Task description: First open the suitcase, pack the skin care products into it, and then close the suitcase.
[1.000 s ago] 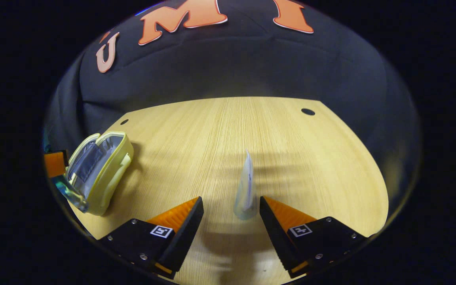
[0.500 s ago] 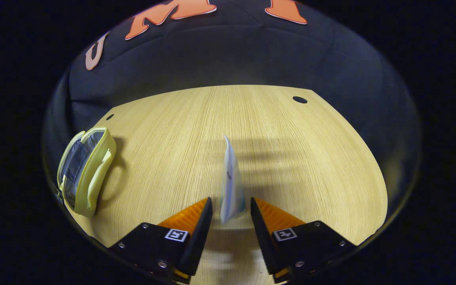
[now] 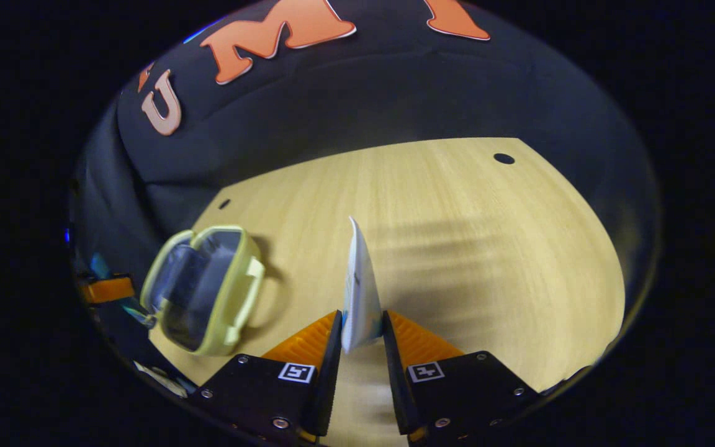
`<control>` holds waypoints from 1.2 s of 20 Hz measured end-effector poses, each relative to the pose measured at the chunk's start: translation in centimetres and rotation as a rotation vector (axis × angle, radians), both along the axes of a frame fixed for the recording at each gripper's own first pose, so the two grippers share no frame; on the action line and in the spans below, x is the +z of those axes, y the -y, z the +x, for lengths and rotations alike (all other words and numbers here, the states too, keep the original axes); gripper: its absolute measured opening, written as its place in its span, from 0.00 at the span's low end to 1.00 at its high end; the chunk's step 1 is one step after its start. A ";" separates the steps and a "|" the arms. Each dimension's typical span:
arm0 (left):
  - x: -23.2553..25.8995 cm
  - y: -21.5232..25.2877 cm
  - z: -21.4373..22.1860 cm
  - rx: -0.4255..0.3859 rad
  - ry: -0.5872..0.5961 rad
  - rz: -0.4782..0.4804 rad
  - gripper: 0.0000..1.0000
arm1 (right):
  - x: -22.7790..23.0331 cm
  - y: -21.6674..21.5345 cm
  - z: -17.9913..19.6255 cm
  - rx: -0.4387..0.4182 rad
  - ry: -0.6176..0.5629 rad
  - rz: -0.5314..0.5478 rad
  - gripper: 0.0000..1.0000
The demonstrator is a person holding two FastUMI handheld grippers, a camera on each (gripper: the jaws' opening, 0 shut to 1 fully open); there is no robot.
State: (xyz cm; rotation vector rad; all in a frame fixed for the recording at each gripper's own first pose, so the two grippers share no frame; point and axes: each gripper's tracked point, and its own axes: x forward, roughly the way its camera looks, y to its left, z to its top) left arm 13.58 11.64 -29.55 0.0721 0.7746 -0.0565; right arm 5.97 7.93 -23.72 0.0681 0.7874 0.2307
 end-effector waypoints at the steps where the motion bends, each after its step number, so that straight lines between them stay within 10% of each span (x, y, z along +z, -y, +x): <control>1: -0.3 -1.0 0.1 -0.008 -0.047 0.019 0.50 | 0.7 -1.3 -0.7 0.012 -0.005 0.036 0.41; 9: -3.3 -4.1 2.8 0.016 -0.327 0.068 0.51 | 2.1 -5.0 -6.0 0.054 -0.046 0.171 0.40; 20: -8.3 -6.9 5.8 0.089 -0.430 0.137 0.53 | 1.5 -2.6 -6.9 -0.029 -0.070 0.181 0.41; 24: -7.5 -6.0 7.8 0.027 -0.370 0.169 1.00 | 2.1 -2.2 -6.5 -0.041 -0.055 0.186 0.41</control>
